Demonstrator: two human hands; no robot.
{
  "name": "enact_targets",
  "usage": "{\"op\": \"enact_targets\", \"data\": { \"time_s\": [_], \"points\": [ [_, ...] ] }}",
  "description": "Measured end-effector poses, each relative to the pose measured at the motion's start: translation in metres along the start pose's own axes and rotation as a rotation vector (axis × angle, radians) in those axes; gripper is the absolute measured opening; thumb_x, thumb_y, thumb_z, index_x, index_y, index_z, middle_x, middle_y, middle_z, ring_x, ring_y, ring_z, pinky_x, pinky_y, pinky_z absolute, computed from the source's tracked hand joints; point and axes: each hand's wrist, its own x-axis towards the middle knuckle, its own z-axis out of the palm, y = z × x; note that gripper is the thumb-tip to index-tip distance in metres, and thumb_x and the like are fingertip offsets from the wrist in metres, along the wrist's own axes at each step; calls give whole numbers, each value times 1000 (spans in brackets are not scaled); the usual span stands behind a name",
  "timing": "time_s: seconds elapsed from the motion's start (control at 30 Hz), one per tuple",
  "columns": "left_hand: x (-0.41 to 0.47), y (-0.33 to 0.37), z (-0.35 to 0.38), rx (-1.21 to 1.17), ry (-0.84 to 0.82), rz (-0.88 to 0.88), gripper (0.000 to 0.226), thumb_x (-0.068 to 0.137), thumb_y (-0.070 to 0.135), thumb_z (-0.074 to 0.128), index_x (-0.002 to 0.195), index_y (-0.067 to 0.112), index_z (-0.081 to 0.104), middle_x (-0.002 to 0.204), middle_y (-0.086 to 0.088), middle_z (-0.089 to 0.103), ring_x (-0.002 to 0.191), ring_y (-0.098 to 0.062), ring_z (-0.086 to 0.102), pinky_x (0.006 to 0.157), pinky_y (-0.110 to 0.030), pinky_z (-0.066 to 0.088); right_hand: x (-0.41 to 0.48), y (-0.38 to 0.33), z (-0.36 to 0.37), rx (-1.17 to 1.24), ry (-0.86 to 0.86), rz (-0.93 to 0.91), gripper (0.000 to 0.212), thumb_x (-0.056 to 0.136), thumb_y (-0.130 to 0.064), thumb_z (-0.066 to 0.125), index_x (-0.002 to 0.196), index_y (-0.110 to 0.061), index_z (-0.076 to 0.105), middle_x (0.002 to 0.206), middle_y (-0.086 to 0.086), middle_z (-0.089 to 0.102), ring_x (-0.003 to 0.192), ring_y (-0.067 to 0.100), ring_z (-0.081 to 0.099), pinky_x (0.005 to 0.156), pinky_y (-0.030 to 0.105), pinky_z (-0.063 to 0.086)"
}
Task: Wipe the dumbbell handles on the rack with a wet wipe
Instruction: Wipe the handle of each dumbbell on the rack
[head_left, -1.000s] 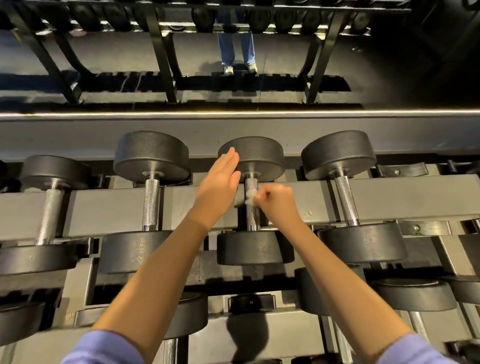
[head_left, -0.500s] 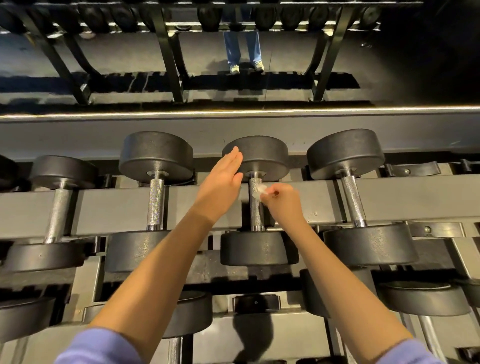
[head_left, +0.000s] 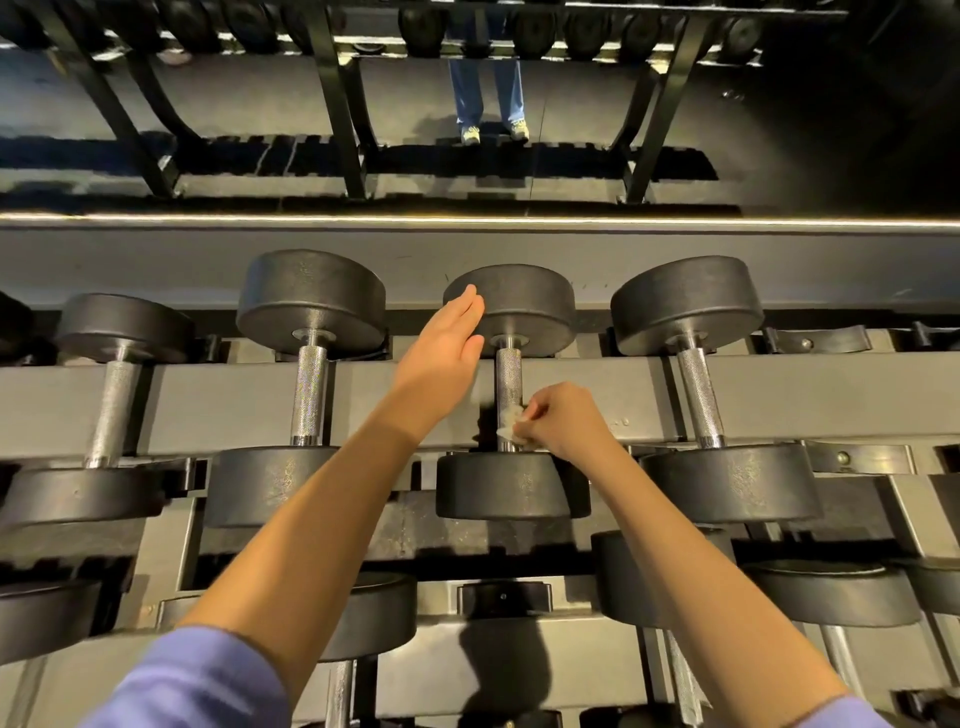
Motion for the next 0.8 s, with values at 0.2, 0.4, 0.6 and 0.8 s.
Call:
{"op": "enact_targets", "data": {
  "time_s": [0.2,0.4,0.6,0.8],
  "points": [
    [-1,0,0,18,4,30,51,103,21,37,152,18,22,160,7,15,145,-8,12,111,-17,8,-3,-2,1,14,73,52,12,80,-14,72,70,-11,67,75,5,65,79,19,64,78,32,54],
    [-4,9,-4,51,-46,-24,53,104,26,37,153,20,19,160,8,11,146,-10,11,115,-25,10,-4,-12,-6,-143,-106,150,14,79,-20,74,87,-8,72,91,9,69,88,20,65,83,32,55],
    [-45,-36,-34,302,-48,26,52,99,37,34,144,13,41,153,-3,35,141,-19,29,117,-43,22,-23,-15,-2,238,40,43,11,78,-6,73,71,-13,70,72,2,66,71,13,61,61,18,48],
    [-99,-84,-73,421,87,-129,42,98,27,47,135,8,50,140,-10,50,126,-26,47,105,-43,37,-26,-52,19,266,199,-164,13,87,-19,65,98,-15,72,77,-7,63,71,2,56,64,10,42]
  ]
}}
